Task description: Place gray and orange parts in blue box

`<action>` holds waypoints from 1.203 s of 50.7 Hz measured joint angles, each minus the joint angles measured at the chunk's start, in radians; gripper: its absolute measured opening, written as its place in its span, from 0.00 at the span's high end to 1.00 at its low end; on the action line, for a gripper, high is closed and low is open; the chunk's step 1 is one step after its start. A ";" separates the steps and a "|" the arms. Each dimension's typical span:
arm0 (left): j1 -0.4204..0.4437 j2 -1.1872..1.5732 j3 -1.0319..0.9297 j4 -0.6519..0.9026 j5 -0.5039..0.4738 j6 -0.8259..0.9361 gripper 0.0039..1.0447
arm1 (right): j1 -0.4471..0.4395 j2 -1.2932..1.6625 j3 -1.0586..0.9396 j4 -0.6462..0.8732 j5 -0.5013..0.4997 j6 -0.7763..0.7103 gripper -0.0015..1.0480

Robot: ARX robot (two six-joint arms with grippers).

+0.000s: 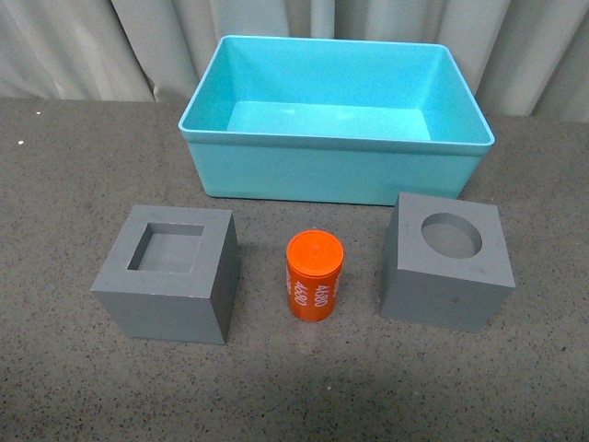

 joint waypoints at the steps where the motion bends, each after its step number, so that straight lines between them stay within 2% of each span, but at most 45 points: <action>1: 0.000 0.000 0.000 0.000 0.000 0.000 0.06 | 0.000 0.000 0.000 0.000 0.000 0.000 0.09; 26: 0.000 0.000 0.000 0.000 0.000 0.000 0.06 | 0.000 0.000 0.000 0.000 0.005 -0.004 0.09; 29: 0.000 0.000 0.000 0.000 0.000 0.000 0.06 | 0.034 0.031 0.003 -0.002 0.130 -0.119 0.09; 30: 0.000 0.000 0.000 0.000 0.000 0.000 0.06 | 0.038 0.041 0.004 0.002 0.138 -0.129 0.09; 32: 0.000 0.000 0.000 0.000 -0.001 0.000 0.06 | 0.051 0.092 0.008 0.025 0.169 -0.210 0.09; 36: 0.000 0.000 0.000 0.000 0.000 0.000 0.06 | 0.074 0.235 0.030 0.101 0.170 -0.266 0.09; 45: 0.000 0.000 0.000 0.000 -0.001 0.000 0.06 | 0.121 0.686 0.127 0.333 0.161 -0.204 0.09; 52: 0.000 0.000 0.000 0.000 -0.001 0.000 0.06 | 0.151 1.050 0.247 0.349 0.110 -0.100 0.09; 61: 0.000 0.000 0.000 0.000 0.000 0.000 0.06 | 0.182 1.291 0.361 0.293 0.067 0.002 0.09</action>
